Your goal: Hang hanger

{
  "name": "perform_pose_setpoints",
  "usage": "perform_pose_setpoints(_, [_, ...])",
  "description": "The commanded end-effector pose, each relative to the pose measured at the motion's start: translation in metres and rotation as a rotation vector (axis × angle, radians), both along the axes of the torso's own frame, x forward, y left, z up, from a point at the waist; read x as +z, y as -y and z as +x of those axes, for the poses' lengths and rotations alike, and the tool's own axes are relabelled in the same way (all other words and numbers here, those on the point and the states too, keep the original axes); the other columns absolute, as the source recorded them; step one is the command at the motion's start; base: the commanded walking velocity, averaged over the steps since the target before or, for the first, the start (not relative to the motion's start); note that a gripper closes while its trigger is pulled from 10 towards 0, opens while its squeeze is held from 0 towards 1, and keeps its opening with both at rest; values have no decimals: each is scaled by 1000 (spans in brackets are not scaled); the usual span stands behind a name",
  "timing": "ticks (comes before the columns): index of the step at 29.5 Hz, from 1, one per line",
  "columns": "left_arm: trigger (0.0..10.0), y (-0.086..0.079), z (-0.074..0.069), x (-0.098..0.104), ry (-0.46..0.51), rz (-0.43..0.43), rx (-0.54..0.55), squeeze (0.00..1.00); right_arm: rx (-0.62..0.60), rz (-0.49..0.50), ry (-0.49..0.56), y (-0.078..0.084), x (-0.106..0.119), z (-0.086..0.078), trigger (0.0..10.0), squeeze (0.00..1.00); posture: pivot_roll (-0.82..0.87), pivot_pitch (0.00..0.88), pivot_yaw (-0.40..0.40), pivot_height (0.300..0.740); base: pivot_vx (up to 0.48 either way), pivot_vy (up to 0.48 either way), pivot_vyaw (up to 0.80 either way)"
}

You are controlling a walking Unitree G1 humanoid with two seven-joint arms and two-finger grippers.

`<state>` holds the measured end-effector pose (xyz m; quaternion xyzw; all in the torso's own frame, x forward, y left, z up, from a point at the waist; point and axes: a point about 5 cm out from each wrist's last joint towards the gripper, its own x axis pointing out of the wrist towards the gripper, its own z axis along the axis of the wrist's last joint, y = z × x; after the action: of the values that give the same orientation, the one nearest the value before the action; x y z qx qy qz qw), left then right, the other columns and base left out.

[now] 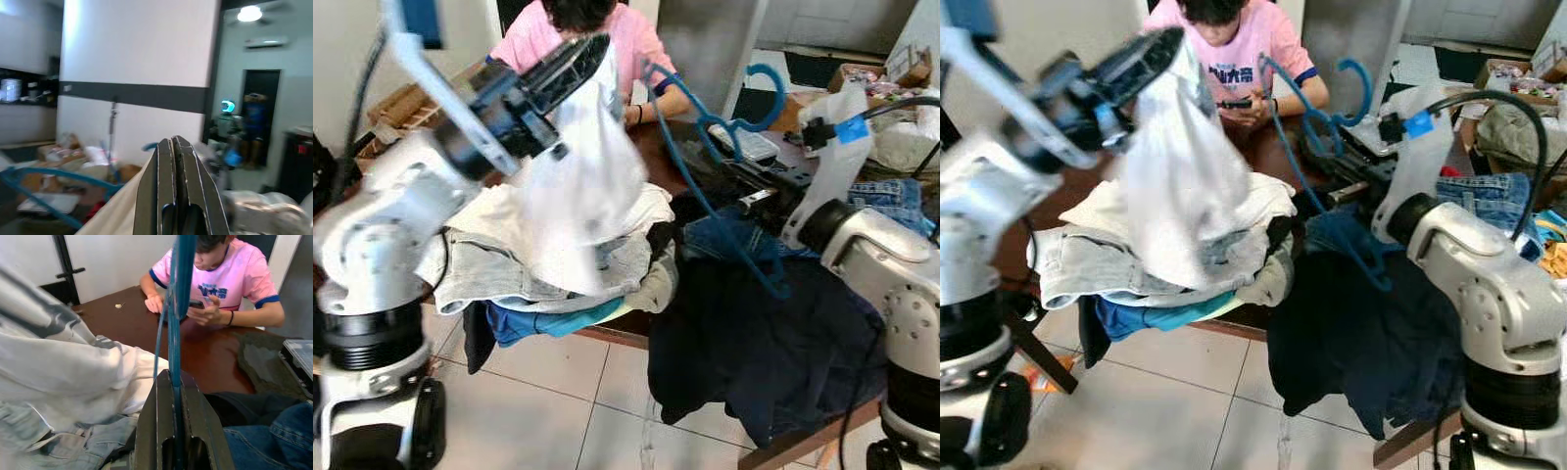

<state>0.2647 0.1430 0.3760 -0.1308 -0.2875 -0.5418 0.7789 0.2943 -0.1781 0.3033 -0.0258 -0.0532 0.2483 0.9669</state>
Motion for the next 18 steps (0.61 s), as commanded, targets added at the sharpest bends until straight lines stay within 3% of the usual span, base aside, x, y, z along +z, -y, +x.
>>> perform_pose_setpoints(1, [0, -4, -8, -8, 2, 78, -60, 0, 1, -4, 11, 2, 2, -1, 10000, 0, 19, 73, 2, 740, 0, 0, 0])
perform_pose_setpoints(4, [0, -9, -12, -28, -51, 187, -98, 0, 12, -10, 8, 0, 1, -1, 10000, 0, 18, 69, 0, 740, 0, 0, 0])
perform_pose_setpoints(8, [0, -14, -7, -54, -115, 300, -9, 0, 21, -18, 4, -1, 0, -1, 10000, 0, 17, 70, -7, 740, 0, 0, 0])
perform_pose_setpoints(10, [0, -20, 1, -60, -152, 304, 80, 0, 21, -19, 4, -1, 0, -1, 10000, 0, 15, 71, -9, 740, 0, 0, 0])
perform_pose_setpoints(12, [0, -22, 3, -61, -161, 305, 102, 0, 22, -19, 4, -1, 0, -1, 10000, 0, 15, 71, -9, 740, 0, 0, 0])
perform_pose_setpoints(15, [0, -49, 28, -48, -187, 224, 373, 0, 20, -22, 4, -1, 1, -1, 10000, 0, 16, 74, -12, 740, 0, 0, 0])
perform_pose_setpoints(16, [0, -49, 28, -48, -187, 224, 373, 0, 20, -22, 4, -1, 1, -1, 10000, 0, 16, 74, -12, 740, 0, 0, 0])
perform_pose_setpoints(18, [0, -67, 36, -35, -173, 157, 522, 0, 19, -23, 5, 0, 1, 0, 10000, 0, 16, 74, -12, 740, 0, 0, 0])
